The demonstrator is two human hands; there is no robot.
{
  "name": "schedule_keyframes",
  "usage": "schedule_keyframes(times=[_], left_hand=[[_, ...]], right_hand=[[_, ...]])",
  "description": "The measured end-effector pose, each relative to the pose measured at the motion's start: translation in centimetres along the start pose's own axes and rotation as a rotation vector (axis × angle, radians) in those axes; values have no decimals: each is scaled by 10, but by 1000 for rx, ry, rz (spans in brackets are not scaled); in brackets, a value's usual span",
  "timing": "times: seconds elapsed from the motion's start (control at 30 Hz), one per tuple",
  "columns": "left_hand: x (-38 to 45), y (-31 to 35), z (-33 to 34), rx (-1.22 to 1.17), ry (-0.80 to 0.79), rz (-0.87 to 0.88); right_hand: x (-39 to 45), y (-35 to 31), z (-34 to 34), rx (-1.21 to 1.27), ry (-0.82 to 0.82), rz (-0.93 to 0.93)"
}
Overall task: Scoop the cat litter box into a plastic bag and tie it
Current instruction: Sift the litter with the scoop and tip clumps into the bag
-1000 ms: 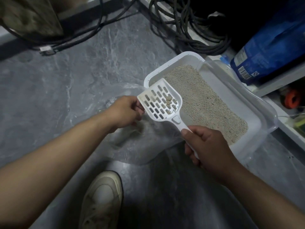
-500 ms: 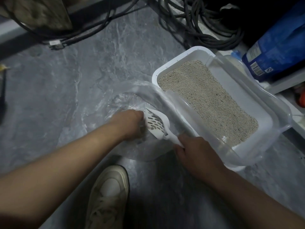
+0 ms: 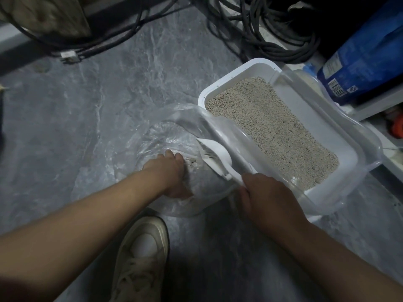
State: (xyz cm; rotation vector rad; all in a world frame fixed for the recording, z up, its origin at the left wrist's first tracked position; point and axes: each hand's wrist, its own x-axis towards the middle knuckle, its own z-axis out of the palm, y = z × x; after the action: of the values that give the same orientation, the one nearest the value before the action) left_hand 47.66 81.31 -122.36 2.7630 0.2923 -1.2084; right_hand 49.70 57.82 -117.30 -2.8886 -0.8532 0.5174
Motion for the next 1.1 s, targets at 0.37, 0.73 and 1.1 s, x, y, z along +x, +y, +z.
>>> schedule_keyframes(times=[0.37, 0.73, 1.1], left_hand=[[1, -1, 8, -35, 14, -57], [4, 6, 1, -3, 55, -57], [8, 4, -21, -118, 184, 41]], right_hand=[[-3, -2, 0, -83, 49, -5], [-6, 3, -1, -17, 93, 0], [-6, 3, -21, 477, 116, 156]])
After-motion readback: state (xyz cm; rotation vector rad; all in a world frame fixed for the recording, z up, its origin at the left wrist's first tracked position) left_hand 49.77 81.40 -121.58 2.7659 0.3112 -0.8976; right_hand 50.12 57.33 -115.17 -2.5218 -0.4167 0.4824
